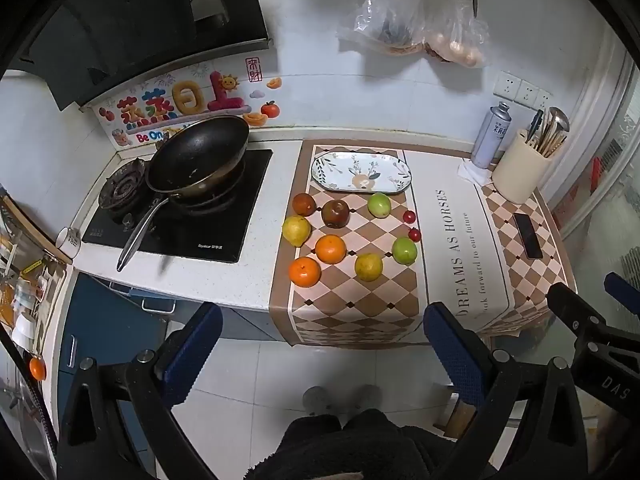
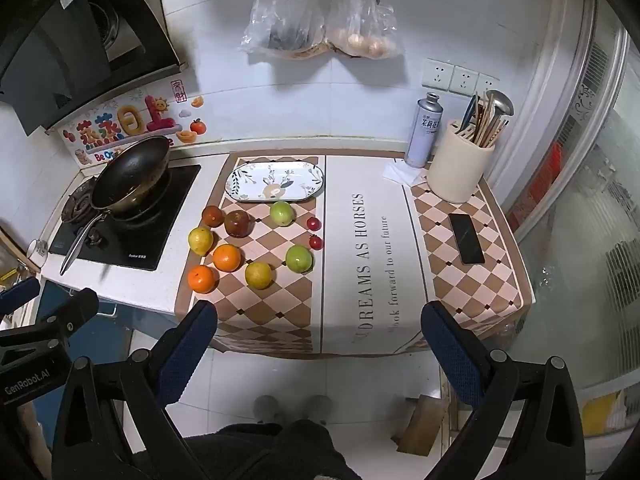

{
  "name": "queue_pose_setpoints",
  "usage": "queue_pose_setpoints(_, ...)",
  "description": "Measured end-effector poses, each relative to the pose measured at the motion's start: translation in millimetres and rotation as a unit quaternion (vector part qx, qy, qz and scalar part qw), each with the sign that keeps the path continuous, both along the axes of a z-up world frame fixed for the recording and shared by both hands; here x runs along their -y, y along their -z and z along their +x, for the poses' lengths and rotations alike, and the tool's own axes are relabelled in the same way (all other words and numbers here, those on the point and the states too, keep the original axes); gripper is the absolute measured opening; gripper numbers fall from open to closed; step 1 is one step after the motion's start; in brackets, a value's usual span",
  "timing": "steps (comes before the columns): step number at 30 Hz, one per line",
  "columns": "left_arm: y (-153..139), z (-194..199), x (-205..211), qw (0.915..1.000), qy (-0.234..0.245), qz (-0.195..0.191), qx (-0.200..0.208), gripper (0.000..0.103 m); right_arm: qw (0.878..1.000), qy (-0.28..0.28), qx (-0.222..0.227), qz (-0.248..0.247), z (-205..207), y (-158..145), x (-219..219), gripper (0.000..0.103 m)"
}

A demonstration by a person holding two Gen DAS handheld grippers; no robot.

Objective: Organize fruits

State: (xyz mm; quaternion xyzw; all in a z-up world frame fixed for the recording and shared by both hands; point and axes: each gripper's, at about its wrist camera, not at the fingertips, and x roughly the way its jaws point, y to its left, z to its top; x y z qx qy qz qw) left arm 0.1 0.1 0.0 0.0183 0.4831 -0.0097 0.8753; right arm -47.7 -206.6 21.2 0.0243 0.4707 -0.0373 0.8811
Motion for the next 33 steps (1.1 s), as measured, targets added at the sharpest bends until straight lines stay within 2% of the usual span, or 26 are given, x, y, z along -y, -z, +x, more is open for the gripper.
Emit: queue_pose_setpoints(33,-4,-1,-4,0.9999,-0.006,0.008,0.011,0.103,1.0,0.001,0.004,0.0,-2,-3,0,0.103)
